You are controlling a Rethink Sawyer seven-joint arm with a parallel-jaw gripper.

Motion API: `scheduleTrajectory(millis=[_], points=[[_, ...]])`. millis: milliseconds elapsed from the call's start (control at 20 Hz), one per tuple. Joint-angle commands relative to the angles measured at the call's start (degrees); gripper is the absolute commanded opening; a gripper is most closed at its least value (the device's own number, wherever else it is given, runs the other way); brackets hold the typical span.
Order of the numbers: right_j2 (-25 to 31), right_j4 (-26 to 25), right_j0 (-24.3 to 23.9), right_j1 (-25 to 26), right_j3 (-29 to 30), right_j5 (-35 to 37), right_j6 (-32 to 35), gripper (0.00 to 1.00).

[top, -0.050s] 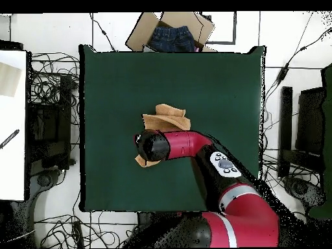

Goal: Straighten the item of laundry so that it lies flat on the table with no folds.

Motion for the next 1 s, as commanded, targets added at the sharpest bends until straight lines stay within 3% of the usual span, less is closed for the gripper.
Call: scheduleTrajectory(millis=[50,300,550,1000], points=[[-1.65,-3.50,0.46,1.72,-2.85,-3.63,4.11,1.00],[-6.12,0.84,3.89,0.92,-3.94,-2.29,11.44,1.00],[-11.90,8.76,7.53,-0.34,-2.01,-4.50,21.43,1.00],[-10.04,12.95,4.33,-0.08,0.58,-7.62,16.38,1.00]])
